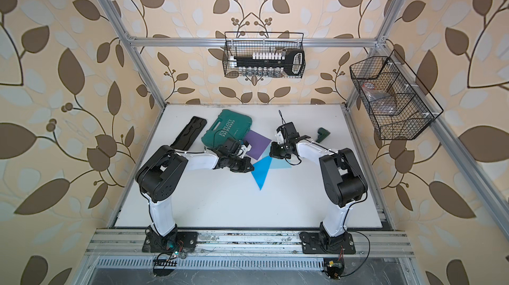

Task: Fold the square paper diagonally
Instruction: Place the paper at the center of the board.

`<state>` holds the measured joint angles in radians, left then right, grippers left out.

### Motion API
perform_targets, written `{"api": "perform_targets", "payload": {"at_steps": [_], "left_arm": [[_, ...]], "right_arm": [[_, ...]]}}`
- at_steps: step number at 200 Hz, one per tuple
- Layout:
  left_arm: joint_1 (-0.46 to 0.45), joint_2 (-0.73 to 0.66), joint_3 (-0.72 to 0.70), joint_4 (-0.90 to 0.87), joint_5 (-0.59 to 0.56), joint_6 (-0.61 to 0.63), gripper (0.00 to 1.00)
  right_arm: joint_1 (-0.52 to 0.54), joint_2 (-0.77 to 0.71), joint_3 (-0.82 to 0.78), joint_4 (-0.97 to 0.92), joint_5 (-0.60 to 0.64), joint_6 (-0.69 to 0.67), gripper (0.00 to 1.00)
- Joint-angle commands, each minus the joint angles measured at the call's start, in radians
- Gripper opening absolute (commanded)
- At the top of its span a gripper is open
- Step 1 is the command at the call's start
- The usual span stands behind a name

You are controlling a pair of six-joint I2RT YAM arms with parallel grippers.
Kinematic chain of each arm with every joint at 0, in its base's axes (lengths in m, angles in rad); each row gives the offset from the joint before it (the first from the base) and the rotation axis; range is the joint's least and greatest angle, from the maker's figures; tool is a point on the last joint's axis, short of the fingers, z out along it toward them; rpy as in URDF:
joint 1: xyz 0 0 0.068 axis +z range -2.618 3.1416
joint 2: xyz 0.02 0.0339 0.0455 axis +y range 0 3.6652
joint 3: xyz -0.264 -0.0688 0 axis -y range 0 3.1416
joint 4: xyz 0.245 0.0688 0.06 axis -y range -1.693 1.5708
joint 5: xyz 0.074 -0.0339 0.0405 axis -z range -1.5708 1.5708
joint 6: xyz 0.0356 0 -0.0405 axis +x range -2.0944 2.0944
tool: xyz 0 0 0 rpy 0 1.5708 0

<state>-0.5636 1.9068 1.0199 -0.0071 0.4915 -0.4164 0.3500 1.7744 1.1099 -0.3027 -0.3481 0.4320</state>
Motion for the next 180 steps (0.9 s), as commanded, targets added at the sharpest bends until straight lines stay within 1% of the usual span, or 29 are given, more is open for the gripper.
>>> {"api": "perform_targets", "payload": {"at_steps": [1, 43, 92, 141, 180], "left_arm": [[0.001, 0.029, -0.011, -0.105, -0.062, 0.032, 0.0], [0.0, 0.029, -0.011, -0.106, -0.066, 0.031, 0.0], [0.001, 0.031, -0.01, -0.105, -0.067, 0.03, 0.0], [0.0, 0.033, -0.013, -0.1, -0.068, 0.025, 0.0], [0.001, 0.031, -0.015, -0.099, -0.074, 0.023, 0.0]], "right_arm": [[0.018, -0.019, -0.042, -0.062, -0.028, -0.071, 0.0], [0.101, -0.006, -0.056, -0.081, -0.064, -0.055, 0.0], [0.22, 0.031, -0.076, -0.08, -0.05, -0.017, 0.0], [0.273, 0.053, -0.135, -0.045, -0.042, 0.034, 0.0], [0.284, 0.024, -0.227, -0.036, -0.02, 0.06, 0.0]]}}
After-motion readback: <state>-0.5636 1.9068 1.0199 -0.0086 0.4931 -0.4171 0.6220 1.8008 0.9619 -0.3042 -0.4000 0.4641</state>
